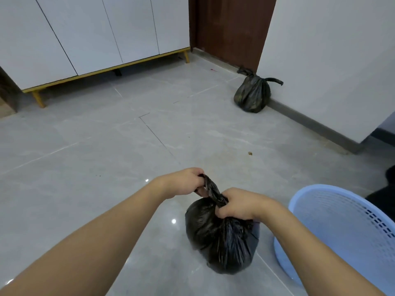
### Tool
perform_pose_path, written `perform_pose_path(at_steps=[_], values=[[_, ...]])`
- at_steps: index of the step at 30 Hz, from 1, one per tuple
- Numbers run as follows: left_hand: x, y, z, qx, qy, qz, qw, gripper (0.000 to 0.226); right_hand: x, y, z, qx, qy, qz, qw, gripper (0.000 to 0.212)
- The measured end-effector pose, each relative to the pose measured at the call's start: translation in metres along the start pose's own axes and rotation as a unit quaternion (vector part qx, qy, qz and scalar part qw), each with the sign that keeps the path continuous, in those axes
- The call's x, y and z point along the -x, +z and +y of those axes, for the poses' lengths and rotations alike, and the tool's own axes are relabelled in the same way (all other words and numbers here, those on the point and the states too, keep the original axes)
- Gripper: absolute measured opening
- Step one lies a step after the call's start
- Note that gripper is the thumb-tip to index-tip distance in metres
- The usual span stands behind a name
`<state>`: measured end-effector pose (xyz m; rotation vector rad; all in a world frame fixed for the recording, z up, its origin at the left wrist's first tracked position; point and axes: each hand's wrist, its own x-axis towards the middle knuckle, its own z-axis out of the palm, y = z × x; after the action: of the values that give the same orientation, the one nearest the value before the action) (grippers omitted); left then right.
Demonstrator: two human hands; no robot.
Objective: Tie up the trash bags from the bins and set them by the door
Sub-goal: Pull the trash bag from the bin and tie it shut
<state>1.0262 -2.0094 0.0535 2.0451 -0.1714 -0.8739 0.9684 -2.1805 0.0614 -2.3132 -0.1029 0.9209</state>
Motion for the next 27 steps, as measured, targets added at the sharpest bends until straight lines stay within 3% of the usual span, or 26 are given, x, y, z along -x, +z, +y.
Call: perform_pose_path(at_steps=[4, 6, 10, 14, 17, 20, 25, 27], values=[[-0.004, 0.007, -0.007, 0.058, -0.008, 0.01, 0.998, 0.014, 0.004, 0.001, -0.012, 0.261, 0.024, 0.15, 0.953, 0.01], [-0.004, 0.009, -0.004, 0.087, -0.005, 0.011, 0.996, 0.015, 0.005, 0.01, -0.016, 0.338, 0.032, 0.207, 0.917, 0.029], [-0.003, 0.006, 0.0, 0.091, -0.006, 0.011, 0.996, 0.012, 0.009, 0.017, -0.008, 0.386, 0.004, 0.305, 0.871, 0.031], [-0.001, 0.0, 0.006, 0.103, 0.036, 0.089, 0.99, 0.015, 0.012, 0.011, 0.006, 0.41, -0.064, 0.379, 0.827, 0.04], [-0.001, 0.003, 0.011, 0.188, 0.051, 0.095, 0.976, 0.011, 0.009, 0.011, 0.014, 0.399, -0.095, 0.415, 0.812, 0.051], [-0.003, 0.006, 0.01, 0.206, 0.039, 0.099, 0.973, 0.016, 0.005, 0.012, 0.019, 0.393, -0.135, 0.432, 0.8, 0.068], [-0.006, 0.01, 0.007, 0.233, -0.033, 0.067, 0.97, 0.022, 0.005, 0.008, 0.021, 0.466, -0.188, 0.392, 0.77, 0.061], [-0.008, 0.011, 0.006, 0.25, -0.062, 0.053, 0.965, 0.025, 0.005, 0.005, 0.02, 0.492, -0.192, 0.371, 0.764, 0.068]])
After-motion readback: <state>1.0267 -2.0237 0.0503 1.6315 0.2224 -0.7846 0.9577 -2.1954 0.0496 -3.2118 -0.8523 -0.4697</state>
